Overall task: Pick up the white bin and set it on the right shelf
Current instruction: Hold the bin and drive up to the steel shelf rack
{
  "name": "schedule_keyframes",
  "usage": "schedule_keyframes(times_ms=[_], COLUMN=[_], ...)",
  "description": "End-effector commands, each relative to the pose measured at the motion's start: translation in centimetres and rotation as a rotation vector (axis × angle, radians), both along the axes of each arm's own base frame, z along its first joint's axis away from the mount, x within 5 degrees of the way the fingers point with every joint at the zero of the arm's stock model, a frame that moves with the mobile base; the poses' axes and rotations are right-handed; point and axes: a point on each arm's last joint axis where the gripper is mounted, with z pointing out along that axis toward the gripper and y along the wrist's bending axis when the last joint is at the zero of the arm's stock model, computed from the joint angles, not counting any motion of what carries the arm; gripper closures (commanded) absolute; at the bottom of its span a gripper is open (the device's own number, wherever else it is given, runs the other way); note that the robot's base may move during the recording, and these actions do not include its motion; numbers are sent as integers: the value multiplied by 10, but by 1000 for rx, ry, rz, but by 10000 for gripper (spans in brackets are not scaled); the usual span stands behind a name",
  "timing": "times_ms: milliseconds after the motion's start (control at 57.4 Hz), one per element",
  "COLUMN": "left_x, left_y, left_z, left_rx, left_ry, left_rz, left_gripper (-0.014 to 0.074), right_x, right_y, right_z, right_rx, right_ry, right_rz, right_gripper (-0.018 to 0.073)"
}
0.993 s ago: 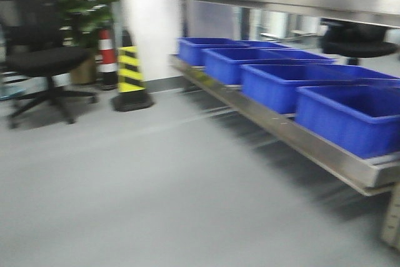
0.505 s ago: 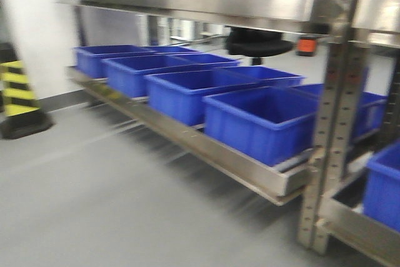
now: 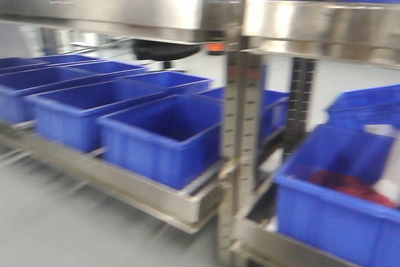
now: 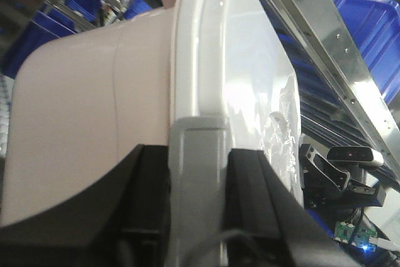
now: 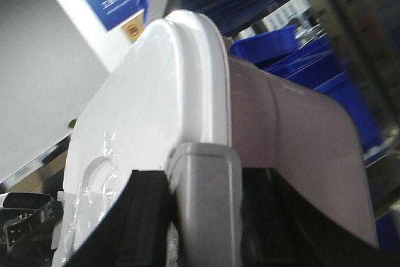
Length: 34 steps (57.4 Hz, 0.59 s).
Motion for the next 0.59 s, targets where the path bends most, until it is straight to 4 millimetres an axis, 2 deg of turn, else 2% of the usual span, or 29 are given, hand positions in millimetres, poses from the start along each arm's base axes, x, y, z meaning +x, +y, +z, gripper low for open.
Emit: schedule_keyframes(times_ms=[0,575], left_x=[-41,-41], left_y=[-13,-13], left_z=[29,29], left_rx=[-67,-67], left_ry=[-157,-157], left_rz=[-256,-256], left_gripper=[714,714], right_x=[-17,-17], right_y=[11,11], right_z=[22,22], right_rx=[54,54], right_ry=[-110,-109], right_rz=[115,112], right_gripper=[489,489])
